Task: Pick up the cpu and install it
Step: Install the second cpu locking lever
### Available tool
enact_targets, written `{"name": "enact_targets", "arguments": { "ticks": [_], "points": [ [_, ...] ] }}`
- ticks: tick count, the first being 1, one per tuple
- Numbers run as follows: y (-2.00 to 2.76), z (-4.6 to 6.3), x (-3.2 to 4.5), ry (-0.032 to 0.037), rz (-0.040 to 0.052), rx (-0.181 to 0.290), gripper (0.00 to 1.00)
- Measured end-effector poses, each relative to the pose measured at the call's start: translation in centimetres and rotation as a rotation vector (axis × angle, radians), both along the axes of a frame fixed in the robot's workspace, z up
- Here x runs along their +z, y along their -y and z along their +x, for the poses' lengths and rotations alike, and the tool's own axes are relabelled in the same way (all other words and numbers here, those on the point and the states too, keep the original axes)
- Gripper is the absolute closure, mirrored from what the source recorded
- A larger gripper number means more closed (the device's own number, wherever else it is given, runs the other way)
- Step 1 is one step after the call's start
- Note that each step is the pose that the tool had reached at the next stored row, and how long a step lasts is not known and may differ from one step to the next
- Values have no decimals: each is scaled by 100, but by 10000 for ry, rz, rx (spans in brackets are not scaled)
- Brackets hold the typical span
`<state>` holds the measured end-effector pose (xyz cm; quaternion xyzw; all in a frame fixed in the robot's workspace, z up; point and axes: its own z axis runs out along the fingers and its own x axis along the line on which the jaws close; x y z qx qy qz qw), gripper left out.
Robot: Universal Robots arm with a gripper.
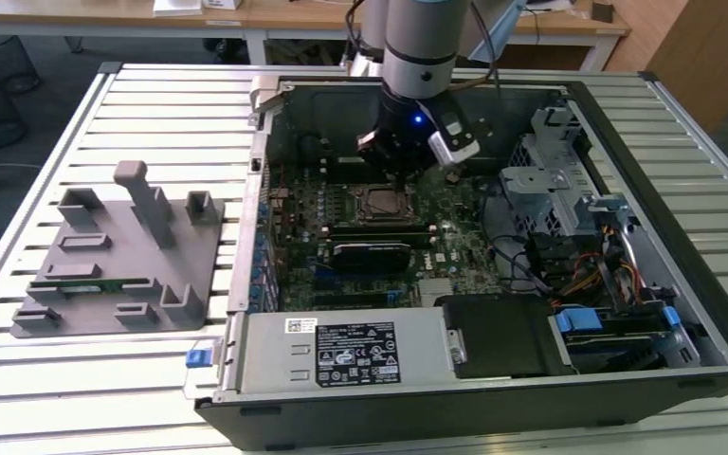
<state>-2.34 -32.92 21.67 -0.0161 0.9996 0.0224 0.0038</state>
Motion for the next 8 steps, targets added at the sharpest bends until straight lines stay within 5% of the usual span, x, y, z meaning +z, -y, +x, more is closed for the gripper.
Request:
{"name": "enact_targets", "arguments": {
  "ticks": [8],
  "points": [
    [0, 0, 200, -18, -2, 0, 89]
  ]
}}
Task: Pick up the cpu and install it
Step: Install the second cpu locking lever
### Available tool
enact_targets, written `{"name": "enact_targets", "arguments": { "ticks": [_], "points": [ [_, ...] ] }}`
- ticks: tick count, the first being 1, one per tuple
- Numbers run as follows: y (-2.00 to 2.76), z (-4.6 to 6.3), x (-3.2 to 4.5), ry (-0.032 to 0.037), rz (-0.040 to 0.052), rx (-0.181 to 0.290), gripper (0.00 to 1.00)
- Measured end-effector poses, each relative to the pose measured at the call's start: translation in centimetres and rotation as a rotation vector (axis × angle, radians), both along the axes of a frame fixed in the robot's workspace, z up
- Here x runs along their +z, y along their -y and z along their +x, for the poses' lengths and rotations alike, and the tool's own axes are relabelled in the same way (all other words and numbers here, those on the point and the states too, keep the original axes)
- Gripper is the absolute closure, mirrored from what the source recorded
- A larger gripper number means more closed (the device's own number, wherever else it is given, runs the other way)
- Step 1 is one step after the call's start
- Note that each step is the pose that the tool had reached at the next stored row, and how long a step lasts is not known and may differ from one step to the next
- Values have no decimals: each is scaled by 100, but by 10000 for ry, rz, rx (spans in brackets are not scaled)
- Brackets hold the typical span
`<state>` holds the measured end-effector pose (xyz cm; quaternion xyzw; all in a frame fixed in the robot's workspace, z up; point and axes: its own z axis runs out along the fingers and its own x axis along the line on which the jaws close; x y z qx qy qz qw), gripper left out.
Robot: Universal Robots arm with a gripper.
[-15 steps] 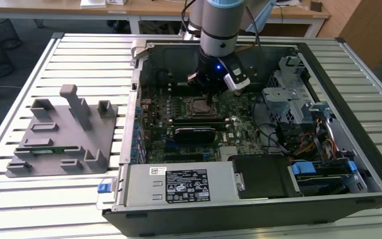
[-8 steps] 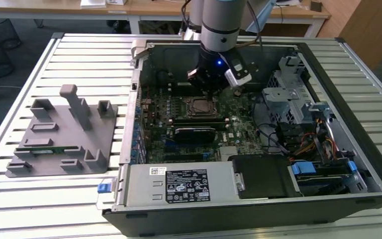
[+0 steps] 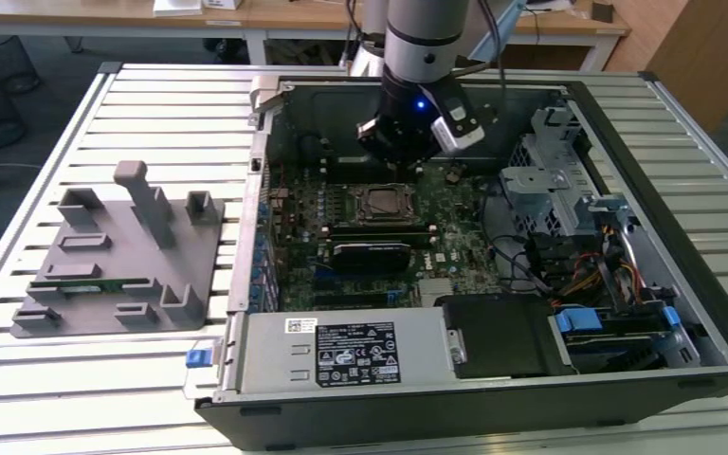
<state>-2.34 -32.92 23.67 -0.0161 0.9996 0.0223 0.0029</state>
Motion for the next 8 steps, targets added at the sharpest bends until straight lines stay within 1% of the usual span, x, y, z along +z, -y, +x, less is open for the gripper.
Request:
{"name": "enact_targets", "arguments": {
  "ticks": [2, 3, 4, 5, 7, 8],
  "points": [
    [0, 0, 37, -31, 1, 1, 89],
    [0, 0, 49, -58, -3, 1, 89],
    [0, 0, 55, -86, -7, 0, 89],
    [4, 0, 55, -99, -7, 0, 89],
    [21, 0, 55, -121, -19, -1, 89],
    [38, 0, 56, -126, -20, 0, 89]
  ]
}}
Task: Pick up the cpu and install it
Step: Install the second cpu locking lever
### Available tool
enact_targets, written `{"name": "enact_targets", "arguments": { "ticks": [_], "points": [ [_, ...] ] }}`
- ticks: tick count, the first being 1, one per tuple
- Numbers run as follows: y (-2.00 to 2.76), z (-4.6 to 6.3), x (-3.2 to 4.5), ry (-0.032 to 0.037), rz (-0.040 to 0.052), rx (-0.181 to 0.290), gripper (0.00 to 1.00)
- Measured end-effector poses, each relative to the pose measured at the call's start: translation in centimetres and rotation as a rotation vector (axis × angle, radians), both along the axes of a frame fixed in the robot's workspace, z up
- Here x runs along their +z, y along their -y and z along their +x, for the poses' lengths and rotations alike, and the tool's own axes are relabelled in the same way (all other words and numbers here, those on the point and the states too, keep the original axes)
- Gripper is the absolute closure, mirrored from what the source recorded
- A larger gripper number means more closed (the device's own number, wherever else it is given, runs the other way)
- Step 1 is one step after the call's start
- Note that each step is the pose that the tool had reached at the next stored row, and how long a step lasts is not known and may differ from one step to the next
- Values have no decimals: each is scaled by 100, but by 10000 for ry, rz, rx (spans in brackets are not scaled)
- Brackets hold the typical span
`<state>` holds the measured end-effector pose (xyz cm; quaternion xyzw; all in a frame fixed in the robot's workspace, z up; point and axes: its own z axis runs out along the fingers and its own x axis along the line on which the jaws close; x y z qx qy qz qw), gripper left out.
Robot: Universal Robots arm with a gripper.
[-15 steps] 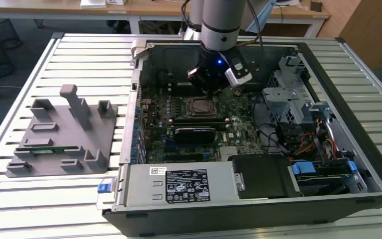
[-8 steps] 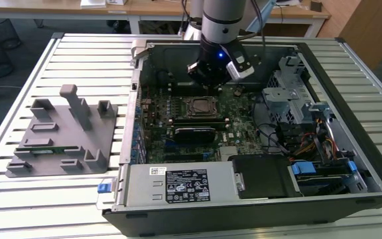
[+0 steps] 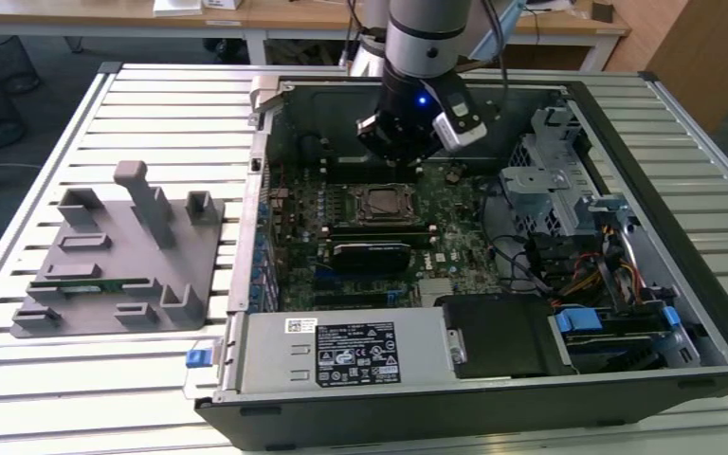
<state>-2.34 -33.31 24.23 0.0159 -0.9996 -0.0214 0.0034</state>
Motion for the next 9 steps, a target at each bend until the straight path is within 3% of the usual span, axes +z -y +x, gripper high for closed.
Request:
{"name": "enact_targets", "arguments": {
  "ticks": [9],
  "points": [
    [238, 0, -9, -2, 2, 0, 89]
  ]
}}
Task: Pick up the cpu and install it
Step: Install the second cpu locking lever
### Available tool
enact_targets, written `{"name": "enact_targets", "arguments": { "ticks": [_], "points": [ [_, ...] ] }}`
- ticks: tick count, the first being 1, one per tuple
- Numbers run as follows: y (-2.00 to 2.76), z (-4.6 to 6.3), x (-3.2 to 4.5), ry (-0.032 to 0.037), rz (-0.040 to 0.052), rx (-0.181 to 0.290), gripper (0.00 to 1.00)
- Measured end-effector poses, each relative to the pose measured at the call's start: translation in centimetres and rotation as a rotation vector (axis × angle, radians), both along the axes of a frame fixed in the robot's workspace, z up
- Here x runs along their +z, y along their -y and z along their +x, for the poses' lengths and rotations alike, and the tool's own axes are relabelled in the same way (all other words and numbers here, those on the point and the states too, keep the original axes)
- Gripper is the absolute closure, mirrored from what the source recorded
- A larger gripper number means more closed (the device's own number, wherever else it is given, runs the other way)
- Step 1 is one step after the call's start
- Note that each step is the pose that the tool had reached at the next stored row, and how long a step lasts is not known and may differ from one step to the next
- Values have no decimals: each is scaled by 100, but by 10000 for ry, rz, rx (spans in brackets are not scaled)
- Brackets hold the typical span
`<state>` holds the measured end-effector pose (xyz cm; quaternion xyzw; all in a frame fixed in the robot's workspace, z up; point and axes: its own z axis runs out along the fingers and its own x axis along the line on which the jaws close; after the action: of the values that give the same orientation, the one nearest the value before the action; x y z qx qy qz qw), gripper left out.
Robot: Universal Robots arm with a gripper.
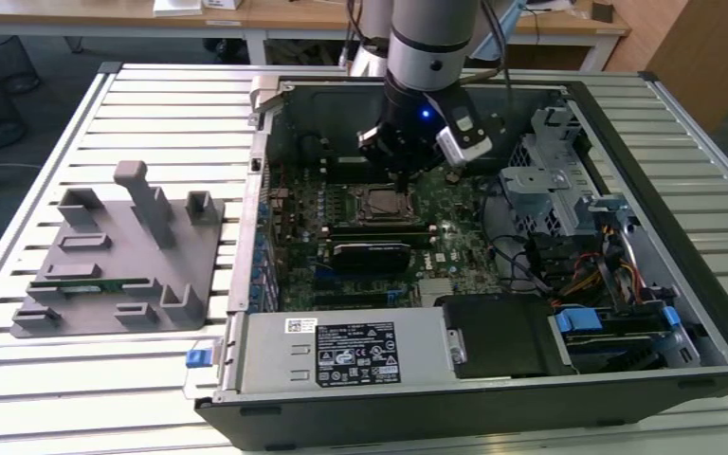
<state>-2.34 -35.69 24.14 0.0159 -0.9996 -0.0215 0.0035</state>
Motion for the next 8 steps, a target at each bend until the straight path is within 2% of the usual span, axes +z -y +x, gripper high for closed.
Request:
{"name": "enact_targets", "arguments": {
  "ticks": [3, 5, 6, 8],
  "points": [
    [49, 0, -4, -3, -1, 0, 89],
    [83, 0, -14, -39, 2, 0, 89],
    [91, 0, -22, -84, 5, 1, 89],
    [97, 0, -41, -217, 2, 13, 89]
  ]
}}
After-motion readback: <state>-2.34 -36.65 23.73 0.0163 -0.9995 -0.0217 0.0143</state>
